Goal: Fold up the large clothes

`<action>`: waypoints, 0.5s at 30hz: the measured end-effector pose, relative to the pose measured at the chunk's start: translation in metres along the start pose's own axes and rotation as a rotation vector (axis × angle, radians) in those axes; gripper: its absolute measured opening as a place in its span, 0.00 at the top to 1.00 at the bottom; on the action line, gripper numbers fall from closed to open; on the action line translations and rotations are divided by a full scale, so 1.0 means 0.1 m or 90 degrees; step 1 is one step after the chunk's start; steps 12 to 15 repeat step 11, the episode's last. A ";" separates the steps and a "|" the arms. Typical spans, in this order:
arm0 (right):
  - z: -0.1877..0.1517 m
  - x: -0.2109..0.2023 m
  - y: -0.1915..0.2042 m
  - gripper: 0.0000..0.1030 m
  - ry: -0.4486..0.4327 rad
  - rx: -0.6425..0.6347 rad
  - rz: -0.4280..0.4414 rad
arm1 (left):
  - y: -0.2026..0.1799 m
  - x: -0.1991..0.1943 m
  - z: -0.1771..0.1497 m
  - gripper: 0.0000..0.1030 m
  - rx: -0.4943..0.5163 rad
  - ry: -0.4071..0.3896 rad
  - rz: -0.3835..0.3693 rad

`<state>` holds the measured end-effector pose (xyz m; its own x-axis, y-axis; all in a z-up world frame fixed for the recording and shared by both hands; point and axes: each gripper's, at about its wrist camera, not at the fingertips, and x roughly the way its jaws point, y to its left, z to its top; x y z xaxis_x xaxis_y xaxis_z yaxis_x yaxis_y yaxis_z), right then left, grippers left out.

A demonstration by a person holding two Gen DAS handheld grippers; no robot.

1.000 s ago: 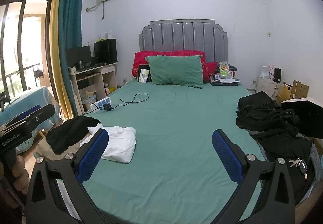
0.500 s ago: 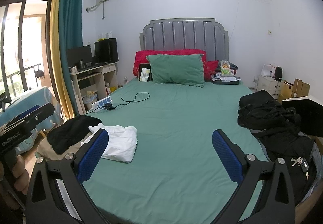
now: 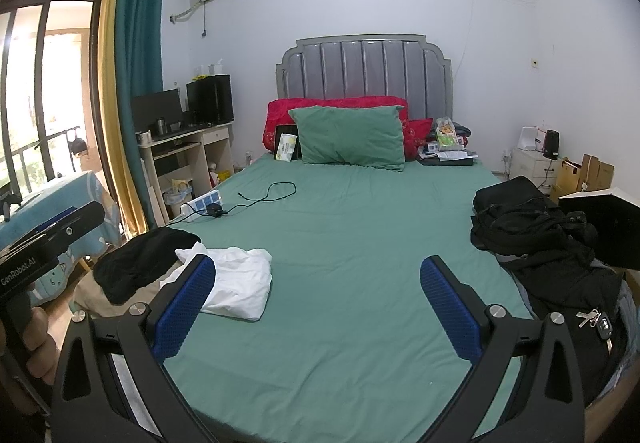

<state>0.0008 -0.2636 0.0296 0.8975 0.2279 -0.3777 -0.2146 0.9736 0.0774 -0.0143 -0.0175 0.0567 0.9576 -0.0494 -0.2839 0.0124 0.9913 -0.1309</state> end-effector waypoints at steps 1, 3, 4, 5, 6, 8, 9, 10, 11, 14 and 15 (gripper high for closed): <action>0.00 0.01 -0.02 0.02 0.001 0.000 0.000 | 0.00 0.00 0.00 0.22 -0.001 0.001 0.000; 0.01 0.02 -0.01 0.02 0.002 -0.001 0.001 | -0.01 0.00 0.00 0.22 -0.002 0.002 0.002; 0.01 0.02 -0.02 0.02 0.002 -0.001 0.001 | -0.01 0.00 0.00 0.22 -0.002 0.003 0.003; 0.01 0.02 -0.02 0.02 0.003 -0.001 0.001 | -0.01 0.01 0.00 0.22 -0.002 0.003 0.003; 0.01 0.03 -0.03 0.02 0.003 0.000 0.001 | -0.01 0.01 0.00 0.22 -0.002 0.004 0.003; 0.00 0.03 -0.04 0.02 0.004 0.001 0.001 | -0.02 0.01 0.01 0.22 -0.002 0.004 0.003; 0.00 0.03 -0.04 0.02 0.004 0.001 0.000 | -0.02 0.01 0.01 0.22 -0.002 0.004 0.002; 0.00 0.03 -0.04 0.02 0.004 0.001 0.000 | -0.02 0.02 0.01 0.22 -0.001 0.005 0.001; 0.00 0.04 -0.06 0.02 0.005 0.002 0.000 | -0.02 0.02 0.00 0.22 -0.002 0.006 0.001; 0.00 0.04 -0.06 0.02 0.005 0.002 0.000 | -0.02 0.02 0.00 0.22 -0.002 0.006 0.001; 0.00 0.04 -0.06 0.02 0.005 0.002 0.000 | -0.02 0.02 0.00 0.22 -0.002 0.006 0.001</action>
